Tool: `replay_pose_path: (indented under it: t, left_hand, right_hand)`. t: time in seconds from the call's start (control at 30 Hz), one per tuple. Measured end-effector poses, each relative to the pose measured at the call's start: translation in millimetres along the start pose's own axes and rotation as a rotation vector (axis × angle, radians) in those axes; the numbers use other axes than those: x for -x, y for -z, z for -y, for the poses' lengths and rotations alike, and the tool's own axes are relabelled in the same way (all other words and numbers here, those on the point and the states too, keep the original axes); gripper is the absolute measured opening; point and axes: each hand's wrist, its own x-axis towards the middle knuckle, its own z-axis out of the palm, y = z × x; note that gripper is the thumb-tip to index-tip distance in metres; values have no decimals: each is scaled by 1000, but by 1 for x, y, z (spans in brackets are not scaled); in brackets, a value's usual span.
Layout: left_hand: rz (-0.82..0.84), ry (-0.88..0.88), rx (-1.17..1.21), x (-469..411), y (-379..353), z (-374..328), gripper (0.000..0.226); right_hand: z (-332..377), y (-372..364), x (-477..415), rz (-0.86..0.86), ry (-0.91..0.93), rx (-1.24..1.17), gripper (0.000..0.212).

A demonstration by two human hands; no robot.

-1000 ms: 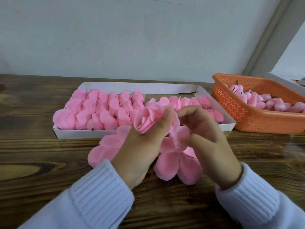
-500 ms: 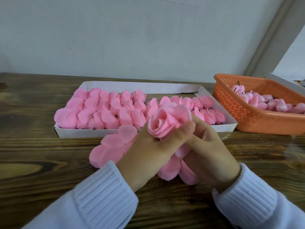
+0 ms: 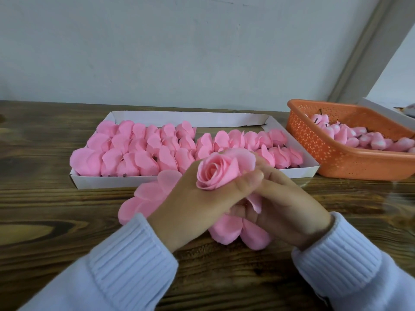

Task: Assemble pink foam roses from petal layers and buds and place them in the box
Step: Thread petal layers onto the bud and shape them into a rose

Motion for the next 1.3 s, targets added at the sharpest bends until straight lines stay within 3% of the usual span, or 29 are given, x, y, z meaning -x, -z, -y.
replay_pose_path:
  t: [0.07,0.17,0.27,0.6,0.7,0.87,1.1,1.3]
  left_hand:
    - [-20,-43,24,-1,1,0,60]
    - [-73,-106,124,-2,-2,-3,28]
    - [-117,-115,145,-2,-4,-2,15]
    - [-70,-107,135,-1,-2,4,20]
    - [-75,-81,132,-2,-2,4,19]
    - [-101,-25,211,-5,-1,6,40]
    - [-11,-80,-36,-2,-1,9,22]
    - [69,-121,-54,-3,1,14,18]
  right_hand:
    - [2,0,-2,-105,-28,59,12]
    - [1,1,-3,-297,58,187,9]
    - [-1,0,-3,-406,239,376,10]
    - [-5,-6,1,-565,763,1049,11]
    - [-5,-6,1,-546,815,1068,6]
    - [-5,-6,0,-517,819,1108,6]
    - [-5,-7,1,-610,797,1088,13]
    - [-4,-7,2,-686,726,938,13]
